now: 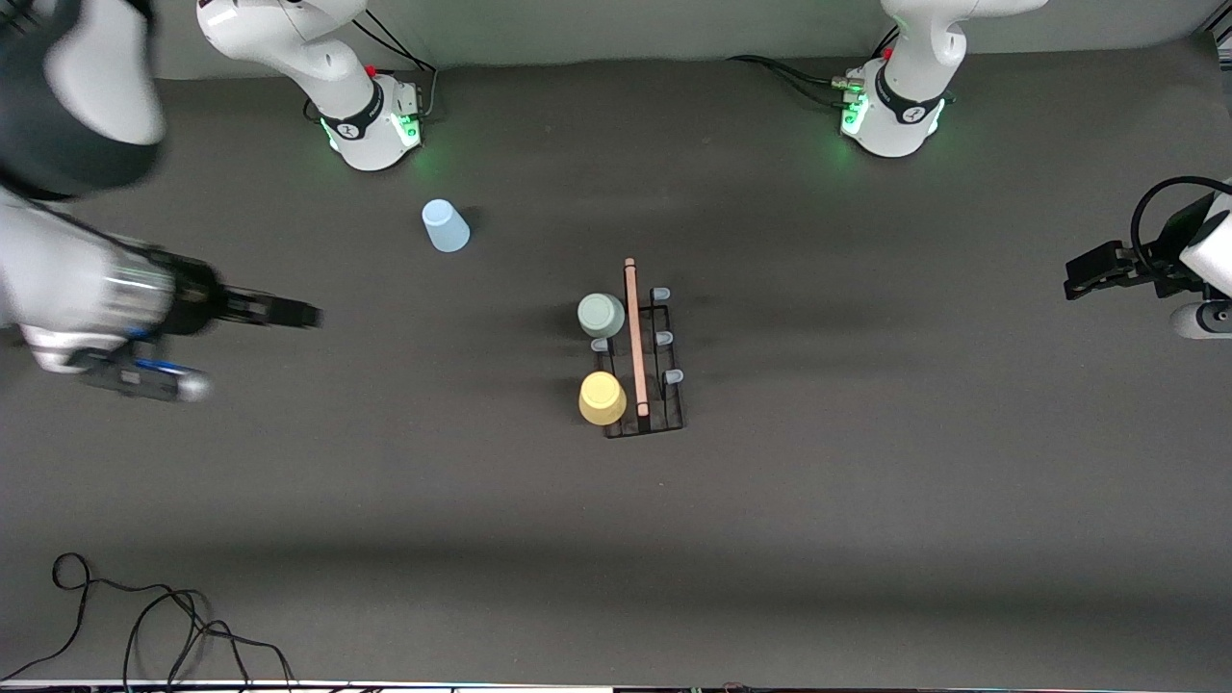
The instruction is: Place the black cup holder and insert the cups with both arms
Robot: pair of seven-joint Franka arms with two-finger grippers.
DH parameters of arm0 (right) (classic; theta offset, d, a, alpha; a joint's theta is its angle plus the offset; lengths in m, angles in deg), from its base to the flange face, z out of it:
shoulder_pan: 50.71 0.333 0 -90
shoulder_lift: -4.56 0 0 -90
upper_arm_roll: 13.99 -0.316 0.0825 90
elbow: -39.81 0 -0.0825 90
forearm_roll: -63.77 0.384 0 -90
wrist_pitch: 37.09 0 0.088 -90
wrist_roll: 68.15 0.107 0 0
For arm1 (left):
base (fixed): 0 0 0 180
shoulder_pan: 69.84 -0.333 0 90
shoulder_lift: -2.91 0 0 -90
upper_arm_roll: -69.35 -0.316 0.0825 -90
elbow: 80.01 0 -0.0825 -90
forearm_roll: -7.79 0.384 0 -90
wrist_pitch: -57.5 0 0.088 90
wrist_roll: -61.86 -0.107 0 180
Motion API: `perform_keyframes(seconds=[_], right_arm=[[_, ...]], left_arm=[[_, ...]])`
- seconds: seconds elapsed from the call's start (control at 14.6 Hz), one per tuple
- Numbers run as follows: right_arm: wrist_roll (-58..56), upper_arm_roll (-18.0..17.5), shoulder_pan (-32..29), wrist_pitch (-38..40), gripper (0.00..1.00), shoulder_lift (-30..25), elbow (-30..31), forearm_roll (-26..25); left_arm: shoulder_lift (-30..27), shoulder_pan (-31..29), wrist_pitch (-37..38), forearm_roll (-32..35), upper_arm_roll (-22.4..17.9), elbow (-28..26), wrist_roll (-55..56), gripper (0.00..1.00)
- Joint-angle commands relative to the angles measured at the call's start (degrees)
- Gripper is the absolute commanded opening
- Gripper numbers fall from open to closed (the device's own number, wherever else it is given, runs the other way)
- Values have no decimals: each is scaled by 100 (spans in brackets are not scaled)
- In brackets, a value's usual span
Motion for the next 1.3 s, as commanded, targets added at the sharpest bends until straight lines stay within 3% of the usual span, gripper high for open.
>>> perform_keyframes(seconds=[0.0, 0.14, 0.61, 0.82, 0.96, 1.09, 1.16, 1.23], right_arm=[[-614, -56, -386, 582, 100, -47, -449, -309], [-756, -65, -501, 645, 100, -47, -661, -344], [-1652, -92, -475, 496, 100, -152, -451, -950], [-1820, -127, -292, -222, 100, -703, 415, -1424], [-1829, -118, -185, -846, 100, -1214, 1189, -1443], [-1829, -144, -220, -1199, 100, -1461, 1587, -1548], [-1829, -214, -360, -1262, 100, -1523, 1667, -1548], [-1829, -537, -700, -1306, 100, -1541, 1676, -1557]], left_arm=[[-81, 60, -88, 105, -10, -56, -54, 100], [-81, 52, -185, 105, -1, -65, -72, 100], [-98, -10, -273, 105, -10, -100, -72, 100], [-133, -1, -370, 105, -1, -179, -72, 100], [-125, -1, -370, 105, -1, -179, -72, 100], [-125, 8, -370, 105, -1, -179, -72, 100], [-125, 34, -361, 105, -10, -171, -72, 100], [-125, 34, -370, 105, -10, -171, -72, 100]])
